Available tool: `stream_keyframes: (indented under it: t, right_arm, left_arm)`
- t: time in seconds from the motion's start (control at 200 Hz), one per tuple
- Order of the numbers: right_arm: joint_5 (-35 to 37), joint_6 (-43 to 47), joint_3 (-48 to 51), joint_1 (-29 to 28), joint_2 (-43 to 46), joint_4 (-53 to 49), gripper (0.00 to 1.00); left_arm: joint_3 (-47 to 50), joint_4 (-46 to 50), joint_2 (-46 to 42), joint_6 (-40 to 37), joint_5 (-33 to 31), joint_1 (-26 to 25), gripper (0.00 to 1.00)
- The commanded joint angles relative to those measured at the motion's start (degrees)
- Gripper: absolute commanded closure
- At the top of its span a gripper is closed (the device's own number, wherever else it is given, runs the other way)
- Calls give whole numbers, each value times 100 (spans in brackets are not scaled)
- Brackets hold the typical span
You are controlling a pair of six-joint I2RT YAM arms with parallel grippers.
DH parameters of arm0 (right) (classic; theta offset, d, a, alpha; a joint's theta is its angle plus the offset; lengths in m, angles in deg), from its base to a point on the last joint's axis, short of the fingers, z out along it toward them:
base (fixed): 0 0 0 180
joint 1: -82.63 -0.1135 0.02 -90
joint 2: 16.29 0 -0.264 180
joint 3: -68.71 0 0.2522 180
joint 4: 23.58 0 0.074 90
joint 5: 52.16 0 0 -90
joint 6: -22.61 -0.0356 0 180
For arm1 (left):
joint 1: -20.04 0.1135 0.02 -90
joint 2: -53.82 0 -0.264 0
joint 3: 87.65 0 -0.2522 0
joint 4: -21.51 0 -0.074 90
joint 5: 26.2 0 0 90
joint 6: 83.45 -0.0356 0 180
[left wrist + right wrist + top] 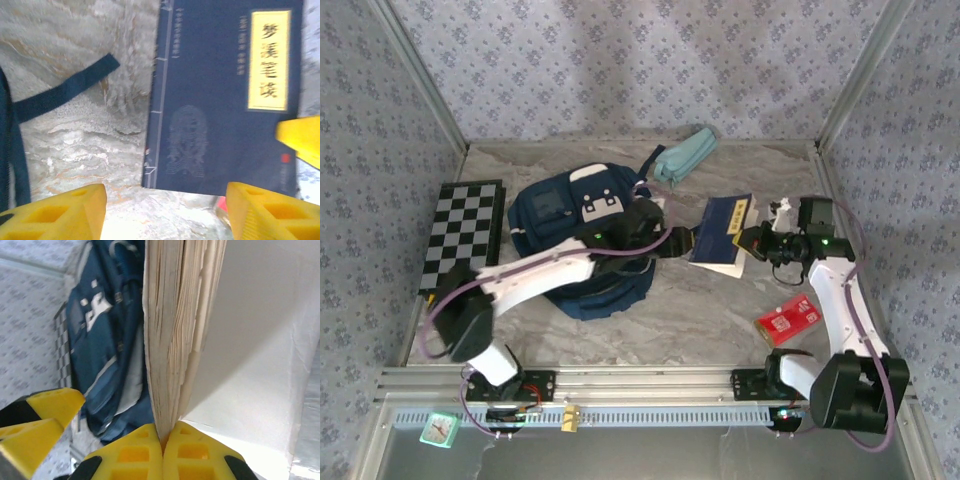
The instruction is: Pack books, pencil case, and school supplies into a backpack
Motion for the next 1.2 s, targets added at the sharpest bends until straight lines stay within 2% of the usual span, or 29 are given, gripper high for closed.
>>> stream_keyframes:
  t: [0.0, 0.13, 0.225, 0.32, 0.405, 0.495, 0.675, 0.8, 0.905, 1.194]
  right_arm:
    - [-465, -307, -348, -406, 191, 100, 96]
    - [-593, -751, -368, -856, 248, 777, 96]
    - [-594, -1120, -263, -1229, 249, 1413, 95]
    - [-597, -1506, -186, -1632, 117, 2050, 95]
    - [-639, -1989, -52, -1932, -32, 2782, 95]
    - [-640, -2418, 86, -2240, -156, 3566, 95]
    - [-613, -2934, 148, -2732, -490, 4513, 95]
    - [-630, -3108, 196, -2833, -689, 4704, 96]
    - [-626, -3266, 360, -2896, -781, 5032, 96]
    - [-765, -2937, 381, -2810, -946, 4745, 96]
  left_arm:
    - [535, -115, -781, -157, -27, 168, 33]
    - [1220, -307, -1758, -146, 333, 463, 30]
    - [1767, -451, -2405, -16, 505, 859, 28]
    - [2323, -977, -2826, 250, 1162, 1358, 24]
    - [2610, -1312, -3022, 363, 1638, 1638, 23]
    - [2803, -1566, -3172, 429, 1741, 1732, 23]
    - [2907, -1966, -3089, 543, 2106, 1779, 23]
    - [2950, -2231, -3030, 642, 2254, 1803, 25]
    - [2925, -2301, -3017, 761, 2321, 1861, 35]
    - [2860, -2469, -3068, 899, 2447, 1858, 65]
